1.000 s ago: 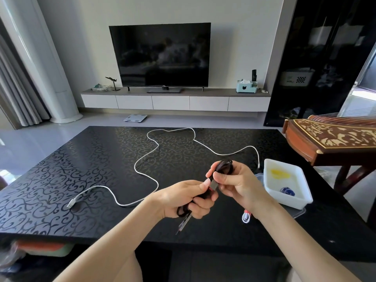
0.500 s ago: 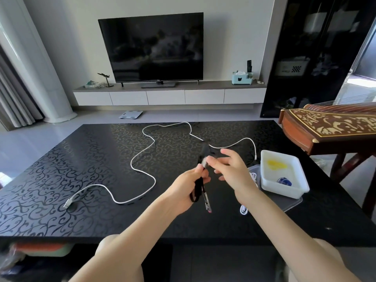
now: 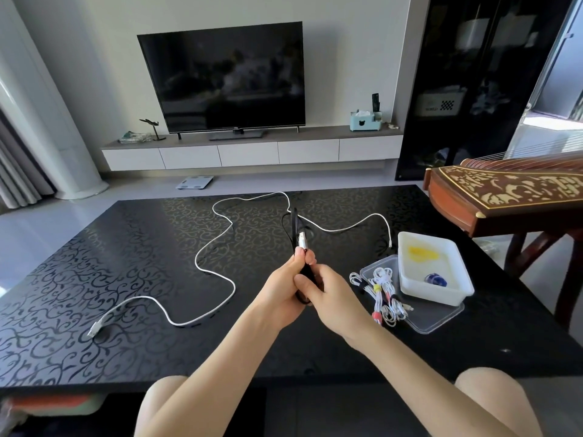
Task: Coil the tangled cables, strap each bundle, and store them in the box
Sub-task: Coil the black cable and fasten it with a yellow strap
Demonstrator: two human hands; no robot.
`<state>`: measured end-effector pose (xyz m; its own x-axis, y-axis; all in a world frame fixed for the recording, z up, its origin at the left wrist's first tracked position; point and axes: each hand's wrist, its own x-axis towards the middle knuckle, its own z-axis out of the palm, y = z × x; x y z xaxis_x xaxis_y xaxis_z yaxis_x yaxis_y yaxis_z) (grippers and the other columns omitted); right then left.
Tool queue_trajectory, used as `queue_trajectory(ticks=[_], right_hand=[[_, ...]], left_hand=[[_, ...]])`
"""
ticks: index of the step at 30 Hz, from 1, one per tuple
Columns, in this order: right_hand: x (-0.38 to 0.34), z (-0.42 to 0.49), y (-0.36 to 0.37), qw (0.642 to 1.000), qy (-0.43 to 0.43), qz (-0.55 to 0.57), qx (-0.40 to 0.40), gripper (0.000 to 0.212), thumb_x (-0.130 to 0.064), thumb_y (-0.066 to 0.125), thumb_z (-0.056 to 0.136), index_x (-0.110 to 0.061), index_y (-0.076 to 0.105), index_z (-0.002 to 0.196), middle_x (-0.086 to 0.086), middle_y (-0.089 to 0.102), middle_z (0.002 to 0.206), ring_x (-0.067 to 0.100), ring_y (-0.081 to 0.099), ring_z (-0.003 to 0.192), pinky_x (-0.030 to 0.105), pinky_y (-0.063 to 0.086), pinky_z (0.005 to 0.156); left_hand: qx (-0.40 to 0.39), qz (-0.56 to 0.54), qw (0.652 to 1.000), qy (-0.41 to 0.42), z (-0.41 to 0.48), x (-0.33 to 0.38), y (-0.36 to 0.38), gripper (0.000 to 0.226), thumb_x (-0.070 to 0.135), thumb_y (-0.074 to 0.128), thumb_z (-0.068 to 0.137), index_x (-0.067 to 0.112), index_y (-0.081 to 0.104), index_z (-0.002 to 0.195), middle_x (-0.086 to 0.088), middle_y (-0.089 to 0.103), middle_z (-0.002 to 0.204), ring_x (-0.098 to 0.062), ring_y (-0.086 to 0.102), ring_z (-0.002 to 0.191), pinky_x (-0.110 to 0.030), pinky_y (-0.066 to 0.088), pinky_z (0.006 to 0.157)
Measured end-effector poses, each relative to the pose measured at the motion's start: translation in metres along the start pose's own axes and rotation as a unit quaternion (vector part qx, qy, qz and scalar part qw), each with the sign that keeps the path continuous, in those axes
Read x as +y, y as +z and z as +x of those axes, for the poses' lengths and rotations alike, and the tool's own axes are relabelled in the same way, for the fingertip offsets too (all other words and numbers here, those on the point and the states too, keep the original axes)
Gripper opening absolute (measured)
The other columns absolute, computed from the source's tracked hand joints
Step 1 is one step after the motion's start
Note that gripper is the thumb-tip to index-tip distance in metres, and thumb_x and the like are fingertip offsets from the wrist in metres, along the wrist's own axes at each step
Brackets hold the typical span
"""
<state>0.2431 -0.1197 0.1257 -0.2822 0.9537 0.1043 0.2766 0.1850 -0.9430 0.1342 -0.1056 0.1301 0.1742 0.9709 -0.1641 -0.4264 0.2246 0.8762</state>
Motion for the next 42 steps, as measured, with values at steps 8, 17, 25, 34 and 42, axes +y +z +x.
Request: queue_trajectory(ticks=[8, 17, 25, 34, 42], right_hand=[[0.007, 0.013, -0.010, 0.993, 0.078, 0.015, -0.087, 0.026, -0.026, 0.051, 0.096, -0.019, 0.056, 0.072, -0.019, 0.053, 0.047, -0.005, 0.048, 0.047, 0.008, 0.034, 0.047], [0.027, 0.006, 0.013, 0.975, 0.053, -0.217, -0.024, 0.025, -0.028, 0.030, 0.099, -0.017, 0.052, 0.104, -0.004, 0.056, 0.079, 0.016, 0.054, 0.073, 0.028, 0.039, 0.063], [0.042, 0.006, 0.008, 0.985, 0.070, -0.146, -0.066, 0.027, -0.019, 0.034, 0.101, -0.026, 0.046, 0.078, -0.011, 0.047, 0.070, 0.002, 0.041, 0.059, 0.018, 0.030, 0.053], [0.036, 0.014, -0.025, 0.914, 0.316, 0.162, -0.197, 0.028, -0.008, 0.032, 0.095, -0.014, 0.038, 0.069, -0.005, 0.032, 0.057, 0.003, 0.020, 0.039, 0.015, 0.014, 0.035], [0.040, 0.022, -0.053, 0.849, 0.334, 0.259, -0.317, 0.031, -0.016, 0.035, 0.100, -0.012, 0.048, 0.072, -0.007, 0.034, 0.054, 0.001, 0.024, 0.037, 0.012, 0.019, 0.032]], left_hand=[[-0.024, 0.123, 0.992, -0.010, 0.006, -0.002, -0.010, 0.036, 0.040, 0.029, 0.102, 0.020, 0.049, 0.079, 0.005, 0.058, 0.061, -0.014, 0.054, 0.049, -0.022, 0.046, 0.048], [0.031, 0.140, 0.988, -0.053, 0.012, -0.019, -0.016, 0.040, 0.032, 0.034, 0.103, 0.019, 0.054, 0.070, 0.000, 0.049, 0.075, -0.018, 0.045, 0.072, -0.029, 0.035, 0.070], [0.065, 0.107, 0.989, -0.076, 0.005, -0.031, -0.023, 0.037, 0.033, 0.036, 0.103, 0.019, 0.059, 0.078, 0.005, 0.058, 0.083, -0.011, 0.055, 0.071, -0.029, 0.041, 0.082], [0.119, 0.707, 0.594, 0.364, -0.017, -0.008, -0.032, 0.020, 0.004, 0.048, 0.092, 0.008, 0.064, 0.081, -0.005, 0.066, 0.082, -0.027, 0.063, 0.080, -0.040, 0.048, 0.075], [-0.172, 0.739, 0.575, 0.306, 0.005, -0.016, -0.018, 0.042, 0.006, 0.039, 0.097, 0.006, 0.037, 0.140, -0.003, 0.067, 0.100, -0.020, 0.057, 0.094, -0.018, 0.032, 0.091]])
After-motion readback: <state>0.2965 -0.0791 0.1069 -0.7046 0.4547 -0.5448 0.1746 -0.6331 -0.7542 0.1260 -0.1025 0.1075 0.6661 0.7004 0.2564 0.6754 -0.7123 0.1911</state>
